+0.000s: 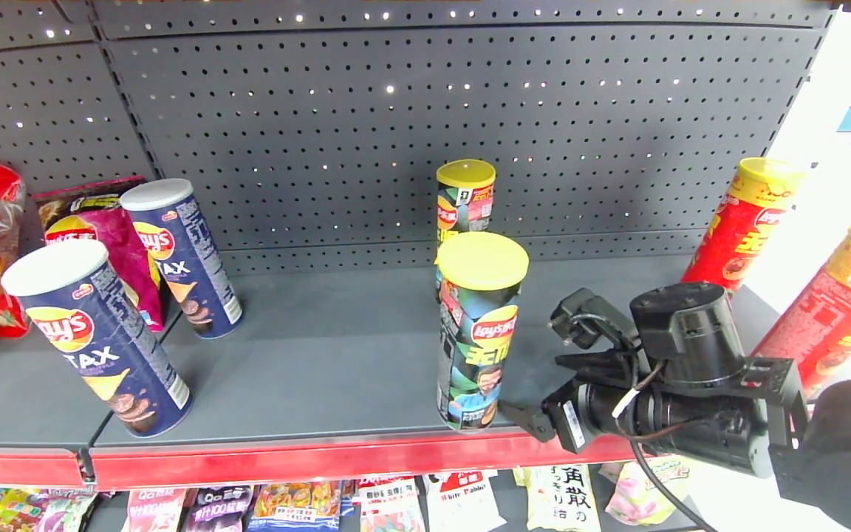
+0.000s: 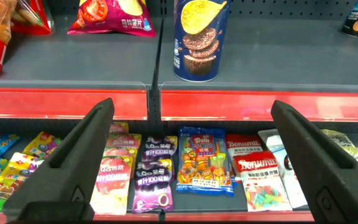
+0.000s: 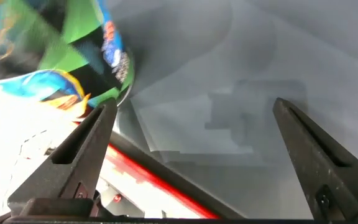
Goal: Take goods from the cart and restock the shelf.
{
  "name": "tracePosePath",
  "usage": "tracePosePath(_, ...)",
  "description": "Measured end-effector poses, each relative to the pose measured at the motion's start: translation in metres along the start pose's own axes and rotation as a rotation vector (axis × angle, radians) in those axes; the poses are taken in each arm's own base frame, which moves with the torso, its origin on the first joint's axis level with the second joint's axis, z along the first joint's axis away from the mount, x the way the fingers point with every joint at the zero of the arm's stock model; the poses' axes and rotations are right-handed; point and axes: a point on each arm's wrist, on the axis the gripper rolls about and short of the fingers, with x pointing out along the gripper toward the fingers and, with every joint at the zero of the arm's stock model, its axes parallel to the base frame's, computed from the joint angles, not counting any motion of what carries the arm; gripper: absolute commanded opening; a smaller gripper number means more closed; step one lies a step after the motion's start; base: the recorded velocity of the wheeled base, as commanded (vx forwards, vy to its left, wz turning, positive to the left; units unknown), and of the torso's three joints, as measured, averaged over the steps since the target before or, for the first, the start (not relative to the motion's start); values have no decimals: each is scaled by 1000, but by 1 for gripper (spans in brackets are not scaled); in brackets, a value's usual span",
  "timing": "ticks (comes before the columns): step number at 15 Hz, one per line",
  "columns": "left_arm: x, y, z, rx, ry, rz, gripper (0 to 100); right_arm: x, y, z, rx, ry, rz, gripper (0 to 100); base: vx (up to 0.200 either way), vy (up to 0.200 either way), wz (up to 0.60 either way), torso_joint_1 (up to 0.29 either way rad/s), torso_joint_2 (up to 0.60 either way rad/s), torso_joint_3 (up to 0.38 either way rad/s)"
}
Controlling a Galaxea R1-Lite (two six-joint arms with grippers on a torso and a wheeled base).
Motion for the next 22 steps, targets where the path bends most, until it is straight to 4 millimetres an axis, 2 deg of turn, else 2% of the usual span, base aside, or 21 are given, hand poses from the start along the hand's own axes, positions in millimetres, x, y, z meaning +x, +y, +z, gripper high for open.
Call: tracePosePath(22, 0, 0, 0, -1, 0, 0, 100, -1, 24, 1, -41, -7, 71, 100, 0, 0, 0, 0, 0, 0)
